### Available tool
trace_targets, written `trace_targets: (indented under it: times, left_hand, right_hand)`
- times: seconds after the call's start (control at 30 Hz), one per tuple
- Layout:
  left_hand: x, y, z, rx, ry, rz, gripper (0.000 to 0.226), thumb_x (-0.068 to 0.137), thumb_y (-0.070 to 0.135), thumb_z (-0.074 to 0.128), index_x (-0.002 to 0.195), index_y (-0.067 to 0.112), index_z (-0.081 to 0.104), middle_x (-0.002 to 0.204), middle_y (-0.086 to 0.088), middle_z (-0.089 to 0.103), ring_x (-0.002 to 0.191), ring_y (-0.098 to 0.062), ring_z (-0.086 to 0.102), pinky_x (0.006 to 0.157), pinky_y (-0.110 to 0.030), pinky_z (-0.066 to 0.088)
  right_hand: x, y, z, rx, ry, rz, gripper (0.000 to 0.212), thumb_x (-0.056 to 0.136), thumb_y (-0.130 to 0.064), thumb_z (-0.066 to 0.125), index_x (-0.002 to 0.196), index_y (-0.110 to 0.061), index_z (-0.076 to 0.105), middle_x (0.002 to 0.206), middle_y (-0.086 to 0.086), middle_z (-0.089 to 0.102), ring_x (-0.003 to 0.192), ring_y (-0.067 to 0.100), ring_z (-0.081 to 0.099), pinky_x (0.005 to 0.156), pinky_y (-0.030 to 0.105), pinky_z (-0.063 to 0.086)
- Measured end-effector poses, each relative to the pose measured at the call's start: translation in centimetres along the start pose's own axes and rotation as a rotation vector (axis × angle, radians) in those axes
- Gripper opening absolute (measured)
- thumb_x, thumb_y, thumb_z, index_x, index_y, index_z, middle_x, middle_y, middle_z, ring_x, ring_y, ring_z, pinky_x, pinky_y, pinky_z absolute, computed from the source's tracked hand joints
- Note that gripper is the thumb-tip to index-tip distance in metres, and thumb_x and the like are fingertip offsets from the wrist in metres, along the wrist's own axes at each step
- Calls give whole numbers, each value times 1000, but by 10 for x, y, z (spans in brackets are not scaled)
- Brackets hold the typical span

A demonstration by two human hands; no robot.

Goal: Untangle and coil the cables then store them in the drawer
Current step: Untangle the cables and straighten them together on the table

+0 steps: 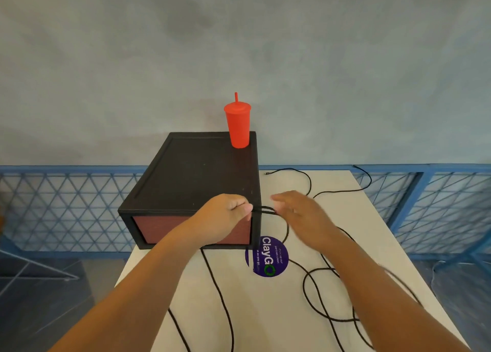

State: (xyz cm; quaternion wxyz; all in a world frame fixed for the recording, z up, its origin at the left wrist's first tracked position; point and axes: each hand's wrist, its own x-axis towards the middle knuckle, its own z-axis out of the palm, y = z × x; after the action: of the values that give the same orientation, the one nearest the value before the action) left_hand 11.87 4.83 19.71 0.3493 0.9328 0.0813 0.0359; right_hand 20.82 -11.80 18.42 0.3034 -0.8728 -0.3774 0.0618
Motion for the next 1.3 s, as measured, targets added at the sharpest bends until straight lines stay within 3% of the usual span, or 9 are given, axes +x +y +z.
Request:
trace_targets:
  times: [0.13,0.27,0.63,0.8,0.93,1.03,1.13,1.23,1.3]
  left_hand:
    - [5,10,0,-32,1,47,29,98,29,40,76,24,58,71,10,54,69,-4,50,63,-15,36]
    - [-2,6,-4,-42,5,12,30,98,31,39,76,22,57,66,9,48,64,-4,46,62,-17,34]
    - [-45,-108,37,-31,-82,-275,28,95,24,44,67,22,48,67,2,44,63,-11,40,61,-26,32]
    - [-80,-155,67,22,-201,-375,29,95,25,44,67,25,45,64,6,43,60,-7,38,60,-21,32]
    - [-78,-145,82,51,-201,-336,30,96,23,42,66,25,43,62,7,44,59,-6,40,58,-17,32]
    - [-65,-121,95,35,-223,-246,30,96,27,43,66,29,44,63,7,46,62,-5,42,62,-21,34]
    - [-54,-85,115,-8,-275,-162,24,96,27,44,73,23,50,63,10,45,61,-4,41,59,-21,32]
    - [-51,-66,130,-63,-272,-108,24,95,27,45,74,20,51,65,10,46,60,-4,41,58,-24,32]
    - [-56,-73,129,-61,-280,-124,19,96,27,44,83,19,56,67,11,48,62,-5,43,58,-22,33]
  right_hand:
    - [3,-29,8,-37,-89,-54,33,99,-33,33,110,-15,57,97,5,64,89,18,59,79,28,47]
    - [7,-18,8,-209,-23,-90,30,99,-36,33,105,-16,54,75,-4,51,63,8,47,54,15,35]
    - [-25,137,11,-136,148,474,33,100,-29,34,74,-17,52,68,5,55,73,29,56,71,36,46]
    - [-83,215,16,-294,100,781,29,95,-10,36,110,1,59,105,22,63,97,38,59,73,38,43]
    - [-98,221,38,-477,-53,876,30,93,-22,37,115,-13,54,115,12,58,105,31,56,83,39,48]
    - [-70,175,62,-560,7,525,43,91,-41,39,127,-20,52,129,7,51,118,27,50,93,44,42]
    - [-55,96,91,-276,-90,-5,50,89,-47,36,126,-21,56,128,1,57,116,21,54,98,39,39]
    - [-59,61,111,-66,-451,44,33,96,-40,36,114,-24,59,104,-3,64,97,15,56,86,29,44]
    - [-65,71,109,-50,-386,100,26,98,-35,35,92,-21,56,72,-8,53,75,14,51,66,24,40]
